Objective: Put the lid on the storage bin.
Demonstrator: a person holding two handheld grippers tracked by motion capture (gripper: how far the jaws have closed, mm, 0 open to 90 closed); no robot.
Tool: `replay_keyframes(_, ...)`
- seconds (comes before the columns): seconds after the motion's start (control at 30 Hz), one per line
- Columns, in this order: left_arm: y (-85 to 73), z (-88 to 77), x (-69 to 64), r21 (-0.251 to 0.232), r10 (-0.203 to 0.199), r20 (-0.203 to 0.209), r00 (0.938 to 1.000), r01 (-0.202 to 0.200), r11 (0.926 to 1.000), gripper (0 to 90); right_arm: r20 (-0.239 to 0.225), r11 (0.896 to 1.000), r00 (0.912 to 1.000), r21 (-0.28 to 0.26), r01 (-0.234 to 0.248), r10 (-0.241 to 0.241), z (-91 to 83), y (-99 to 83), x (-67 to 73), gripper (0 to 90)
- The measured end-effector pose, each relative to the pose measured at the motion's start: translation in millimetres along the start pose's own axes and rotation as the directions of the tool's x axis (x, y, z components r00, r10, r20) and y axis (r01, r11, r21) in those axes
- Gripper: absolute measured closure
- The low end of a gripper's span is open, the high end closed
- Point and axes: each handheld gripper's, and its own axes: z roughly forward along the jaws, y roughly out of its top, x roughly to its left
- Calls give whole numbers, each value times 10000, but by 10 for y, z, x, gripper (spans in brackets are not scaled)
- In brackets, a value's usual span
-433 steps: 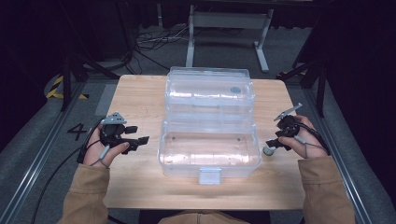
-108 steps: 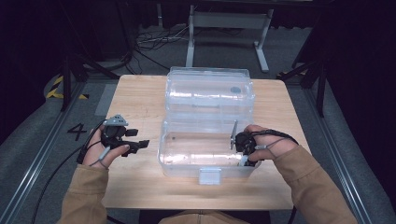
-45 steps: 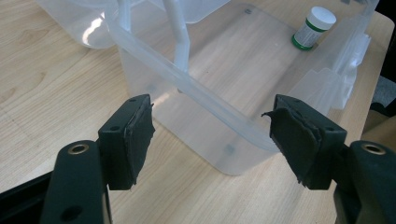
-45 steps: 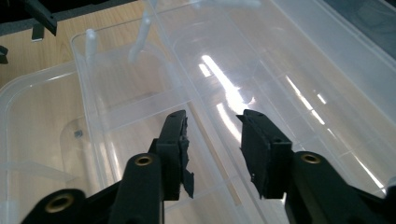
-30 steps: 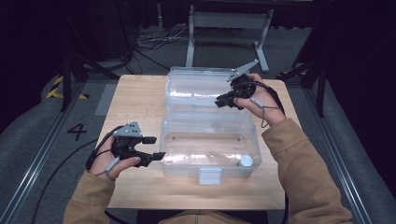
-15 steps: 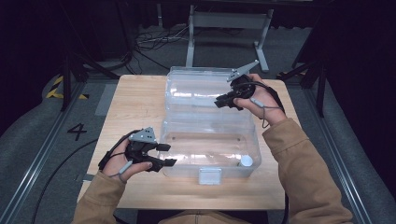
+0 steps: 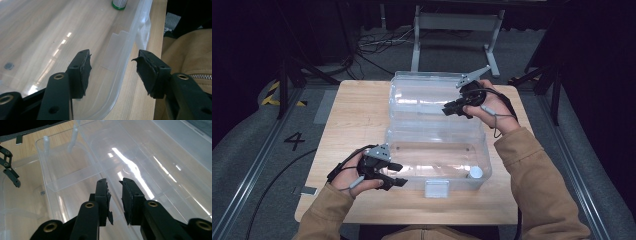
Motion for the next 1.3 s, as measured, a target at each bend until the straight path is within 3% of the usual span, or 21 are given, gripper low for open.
replay_keyframes(0.13,-9,18,5,222,-98,84,9999,96,9997,534,12,10000,10000,-11,30,-30,2,1,4,759)
replay_keyframes(0.2,-17,23,12,700,-448,199,9988,433,9966,646,27,10000,10000,-18,21,-21,2,-1,7,760)
replay_keyframes(0.3,-18,25,10,600,-420,346,9985,398,9974,737,49,10000,10000,-41,1,-1,1,-4,11,760)
replay_keyframes(0.47,-19,25,3,637,-282,258,9993,265,9976,742,58,10000,10000,-87,-20,20,3,-9,23,766)
replay_keyframes(1.3,-38,47,3,533,-442,329,9985,424,9977,738,-103,9993,9999,-369,-78,74,-71,-59,176,802)
